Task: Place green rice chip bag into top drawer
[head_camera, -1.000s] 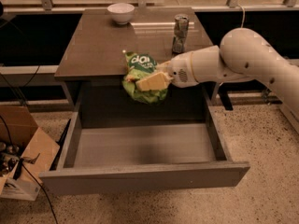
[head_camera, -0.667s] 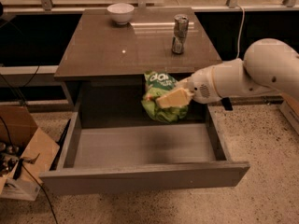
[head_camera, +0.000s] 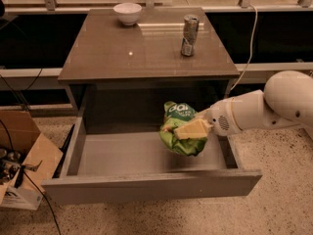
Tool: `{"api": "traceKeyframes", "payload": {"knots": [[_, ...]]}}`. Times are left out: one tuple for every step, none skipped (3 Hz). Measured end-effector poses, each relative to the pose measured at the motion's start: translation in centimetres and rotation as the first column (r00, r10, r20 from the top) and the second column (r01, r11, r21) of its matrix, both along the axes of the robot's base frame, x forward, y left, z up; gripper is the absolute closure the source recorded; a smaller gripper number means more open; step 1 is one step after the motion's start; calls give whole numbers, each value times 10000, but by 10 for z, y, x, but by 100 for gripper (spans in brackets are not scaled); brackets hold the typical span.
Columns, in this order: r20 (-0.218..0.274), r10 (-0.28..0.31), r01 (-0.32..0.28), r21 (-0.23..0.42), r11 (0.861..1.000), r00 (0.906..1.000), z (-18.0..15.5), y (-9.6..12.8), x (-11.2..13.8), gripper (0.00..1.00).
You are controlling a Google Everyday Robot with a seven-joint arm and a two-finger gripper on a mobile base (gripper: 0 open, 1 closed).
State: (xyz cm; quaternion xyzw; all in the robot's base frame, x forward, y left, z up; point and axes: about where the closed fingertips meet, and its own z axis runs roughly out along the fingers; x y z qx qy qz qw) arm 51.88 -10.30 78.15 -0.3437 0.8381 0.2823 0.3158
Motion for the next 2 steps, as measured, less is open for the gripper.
{"api": "traceKeyframes", "payload": {"knots": [[-425,124,-110,322,9994,9990,-33,37,2,100],[-945,365,-323,456,9984,9949,-67,72,2,100]]}}
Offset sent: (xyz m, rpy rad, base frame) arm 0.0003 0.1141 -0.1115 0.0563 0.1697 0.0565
